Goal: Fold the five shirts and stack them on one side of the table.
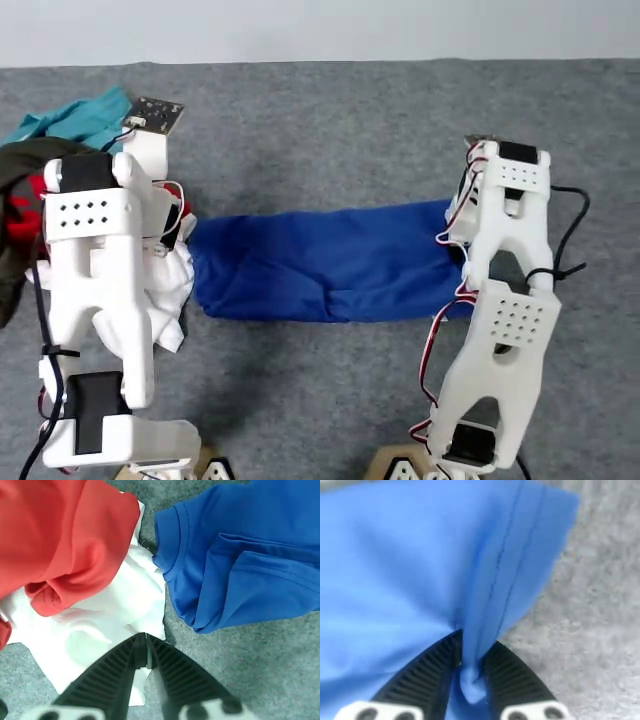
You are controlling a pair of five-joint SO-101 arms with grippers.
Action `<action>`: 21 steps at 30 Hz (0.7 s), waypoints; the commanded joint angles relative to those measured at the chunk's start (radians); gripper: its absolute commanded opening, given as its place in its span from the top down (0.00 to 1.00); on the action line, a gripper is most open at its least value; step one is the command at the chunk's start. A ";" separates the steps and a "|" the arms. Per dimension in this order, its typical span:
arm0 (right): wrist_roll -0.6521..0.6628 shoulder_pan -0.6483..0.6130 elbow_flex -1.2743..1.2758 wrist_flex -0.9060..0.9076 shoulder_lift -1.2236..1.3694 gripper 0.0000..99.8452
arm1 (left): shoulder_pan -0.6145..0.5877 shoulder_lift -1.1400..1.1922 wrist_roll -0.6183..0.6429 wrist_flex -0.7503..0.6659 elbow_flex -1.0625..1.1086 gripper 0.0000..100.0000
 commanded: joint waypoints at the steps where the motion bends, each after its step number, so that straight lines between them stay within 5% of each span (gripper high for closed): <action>1: -0.002 -0.005 -0.018 0.019 -0.114 0.99 | -0.002 -0.046 -0.008 -0.014 -0.004 1.00; 21: 0.203 0.335 -0.018 -0.036 -0.137 0.99 | 0.000 -0.044 -0.009 -0.031 -0.004 1.00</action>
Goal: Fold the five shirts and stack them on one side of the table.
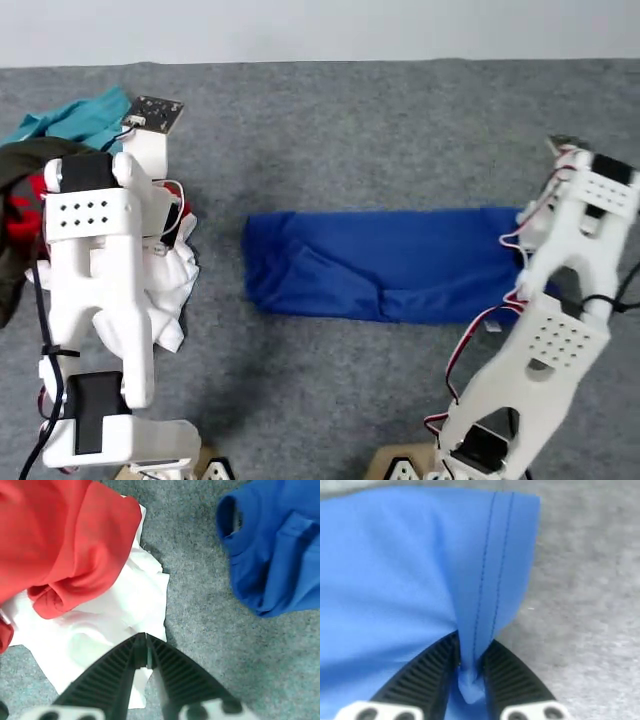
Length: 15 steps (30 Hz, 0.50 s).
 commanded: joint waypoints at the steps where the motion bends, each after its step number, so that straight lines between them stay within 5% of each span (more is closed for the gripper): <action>1: 0.044 0.047 -0.018 -0.007 -0.081 0.99 | 0.000 -0.044 -0.009 -0.018 -0.004 1.00; 15: 0.057 -0.196 -0.018 0.176 -0.189 0.99 | 0.008 -0.046 -0.002 -0.026 -0.002 1.00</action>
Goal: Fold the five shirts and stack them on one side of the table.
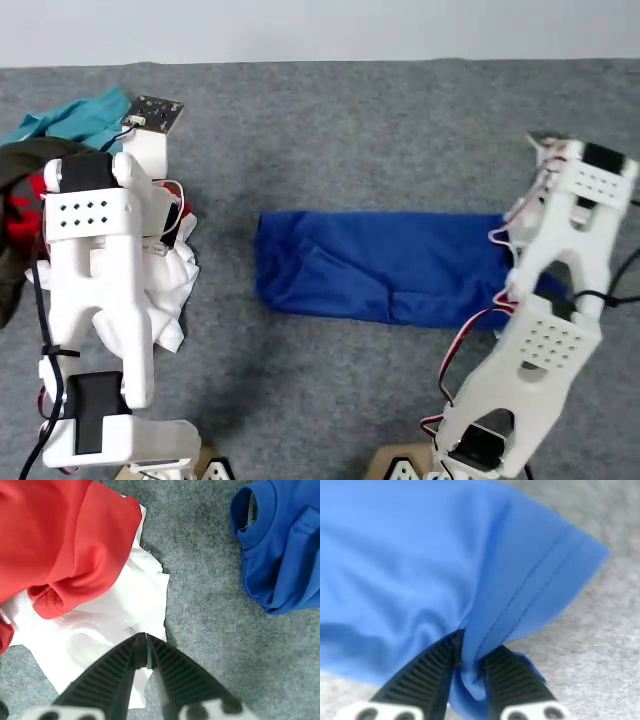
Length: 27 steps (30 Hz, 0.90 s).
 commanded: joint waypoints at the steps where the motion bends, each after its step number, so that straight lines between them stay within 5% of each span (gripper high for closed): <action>1: 0.005 -0.093 -0.018 0.048 -0.116 0.99 | 0.015 -0.046 -0.002 -0.028 -0.002 1.00; 12: -0.021 -0.305 -0.018 0.070 -0.191 0.99 | 0.120 -0.048 -0.002 -0.031 -0.004 1.00; 22: -0.023 -0.481 -0.018 0.070 -0.191 0.99 | 0.112 -0.048 -0.003 -0.029 -0.004 1.00; 27: -0.025 -0.556 -0.018 0.068 -0.191 0.99 | 0.006 -0.054 0.000 -0.031 -0.005 1.00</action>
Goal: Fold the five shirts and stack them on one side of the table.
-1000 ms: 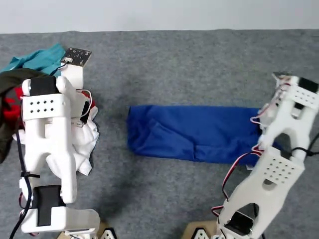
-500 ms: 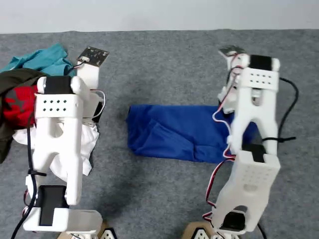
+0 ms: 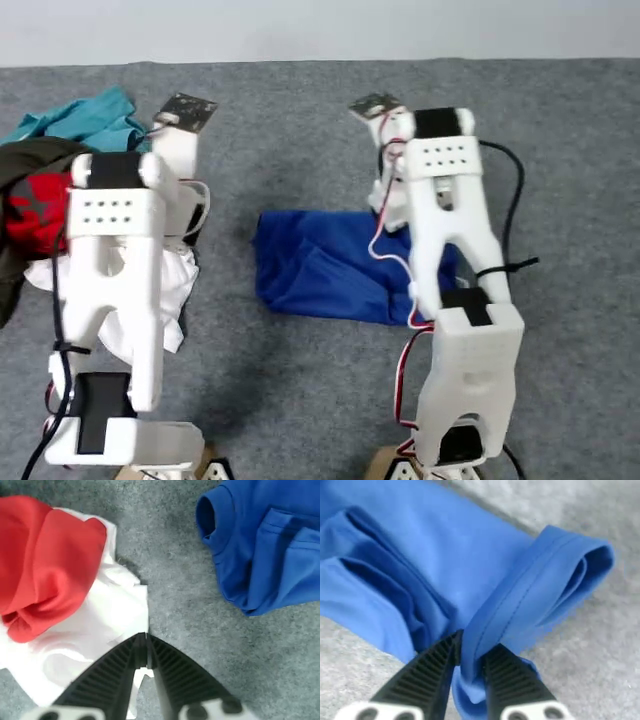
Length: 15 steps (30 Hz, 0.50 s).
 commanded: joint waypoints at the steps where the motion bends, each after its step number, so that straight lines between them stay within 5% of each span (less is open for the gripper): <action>1: -0.012 -0.051 -0.018 0.035 -0.073 0.99 | -0.098 -0.055 0.000 -0.015 -0.007 1.00; 7: -0.012 -0.127 -0.018 0.031 -0.073 0.99 | -0.255 -0.055 0.000 -0.015 -0.008 1.00; 15: -0.012 -0.200 -0.018 0.033 -0.096 0.99 | -0.298 -0.055 0.000 -0.066 -0.004 1.00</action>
